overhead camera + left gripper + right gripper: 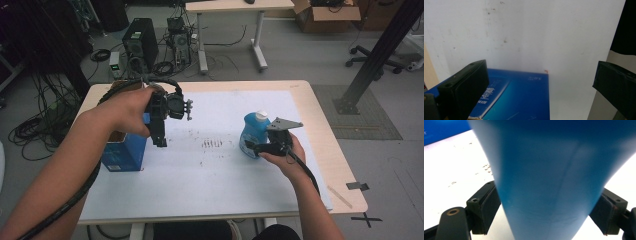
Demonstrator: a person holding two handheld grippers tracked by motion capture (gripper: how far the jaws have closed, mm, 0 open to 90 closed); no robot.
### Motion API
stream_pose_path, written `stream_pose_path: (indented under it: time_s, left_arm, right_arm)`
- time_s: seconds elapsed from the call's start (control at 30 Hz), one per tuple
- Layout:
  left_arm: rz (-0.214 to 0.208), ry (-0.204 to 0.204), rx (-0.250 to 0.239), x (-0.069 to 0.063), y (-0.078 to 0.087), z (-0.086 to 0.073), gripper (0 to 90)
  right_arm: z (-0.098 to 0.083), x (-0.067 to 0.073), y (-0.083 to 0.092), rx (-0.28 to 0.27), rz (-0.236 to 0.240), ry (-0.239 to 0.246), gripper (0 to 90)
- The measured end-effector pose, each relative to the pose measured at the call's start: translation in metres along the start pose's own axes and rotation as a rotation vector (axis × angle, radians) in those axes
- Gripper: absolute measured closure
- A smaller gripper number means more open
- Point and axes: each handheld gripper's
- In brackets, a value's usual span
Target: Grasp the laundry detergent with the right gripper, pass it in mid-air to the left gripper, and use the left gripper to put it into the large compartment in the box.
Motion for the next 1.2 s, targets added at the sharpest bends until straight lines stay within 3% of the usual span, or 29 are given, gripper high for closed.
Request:
stream_pose_path:
  time_s: [0.3, 0.47, 1.2]
  left_arm:
    - [-0.009, -0.001, -0.018, 0.001, 0.0, 0.001, 0.4]
    - [-0.009, 0.007, 0.015, 0.003, 0.0, 0.003, 0.4]
    - [-0.005, -0.005, 0.001, 0.003, 0.002, 0.009, 0.4]
  right_arm:
    - [-0.005, 0.001, -0.002, -0.013, 0.0, 0.001, 23.2]
    - [-0.006, 0.0, -0.002, -0.028, 0.001, -0.002, 26.6]
    - [-0.015, 0.001, -0.004, -0.052, -0.008, -0.003, 42.0]
Point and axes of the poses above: each handheld gripper's, and its own axes: y roughly backward along the jaws, z roughly out of its top, x roughly to its left, and after that the axes turned 1 degree about y, right-handed
